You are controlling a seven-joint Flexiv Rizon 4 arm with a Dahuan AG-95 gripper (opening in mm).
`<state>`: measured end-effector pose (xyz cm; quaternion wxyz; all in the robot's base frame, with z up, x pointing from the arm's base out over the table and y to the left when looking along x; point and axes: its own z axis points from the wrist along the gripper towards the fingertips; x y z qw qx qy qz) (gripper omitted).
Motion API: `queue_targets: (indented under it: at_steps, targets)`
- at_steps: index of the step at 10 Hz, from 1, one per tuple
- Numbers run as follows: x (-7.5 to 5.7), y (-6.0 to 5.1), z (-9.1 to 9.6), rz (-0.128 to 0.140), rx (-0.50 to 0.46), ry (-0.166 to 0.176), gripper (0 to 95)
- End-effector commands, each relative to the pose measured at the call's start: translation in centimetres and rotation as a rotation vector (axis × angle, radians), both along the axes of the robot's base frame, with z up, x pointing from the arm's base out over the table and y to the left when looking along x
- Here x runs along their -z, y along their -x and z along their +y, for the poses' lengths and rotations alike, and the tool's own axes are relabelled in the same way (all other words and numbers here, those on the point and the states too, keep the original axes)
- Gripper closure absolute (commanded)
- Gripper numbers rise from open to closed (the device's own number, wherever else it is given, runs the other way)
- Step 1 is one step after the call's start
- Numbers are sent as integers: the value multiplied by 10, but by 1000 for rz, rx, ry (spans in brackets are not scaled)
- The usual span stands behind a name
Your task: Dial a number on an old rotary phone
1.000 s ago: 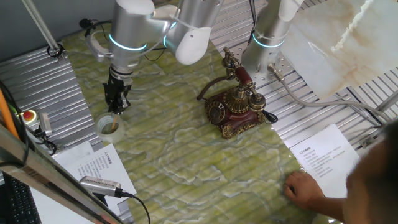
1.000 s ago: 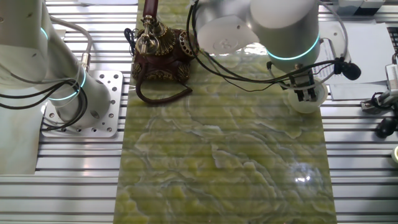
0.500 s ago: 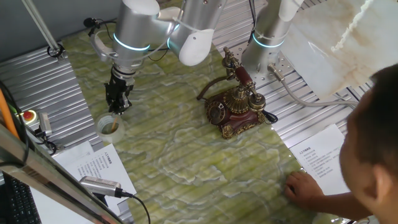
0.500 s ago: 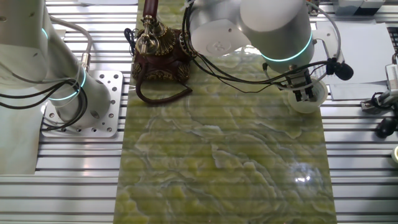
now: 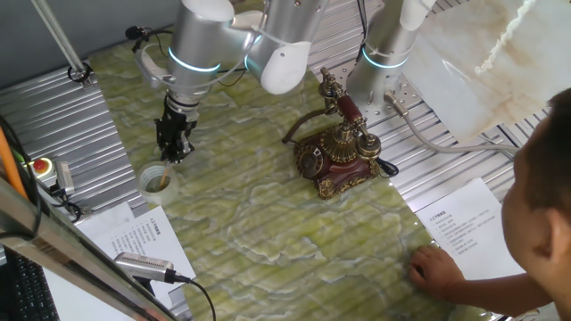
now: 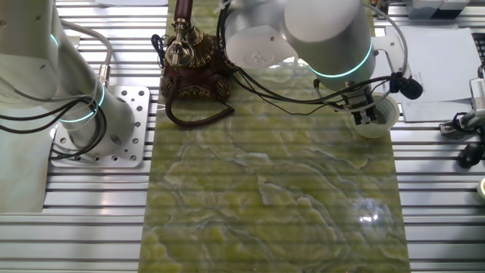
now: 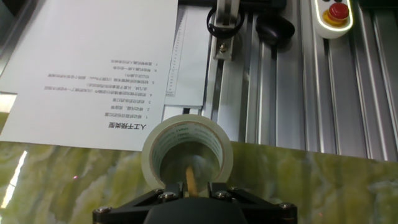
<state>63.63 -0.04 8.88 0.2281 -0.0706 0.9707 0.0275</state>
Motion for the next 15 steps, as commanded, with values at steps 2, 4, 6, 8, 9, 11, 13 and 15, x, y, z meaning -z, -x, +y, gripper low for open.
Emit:
queue_targets:
  at_steps: [2,4,6,8,9,11,13,15]
  targets:
    - [0,3,-1,2,1,-2,760]
    - [1,4,-1,1,-1,-2,760]
    - [1,4,-1,1,5,-5,760]
    - [2,1,0,2,12,-7,760]
    - [3,-1,1,2,13,-7,760]
    - [8,-4,2,-1,14,-6,760]
    - [9,-5,2,-2,14,-3,760]
    - [13,-5,2,-4,12,-2,760]
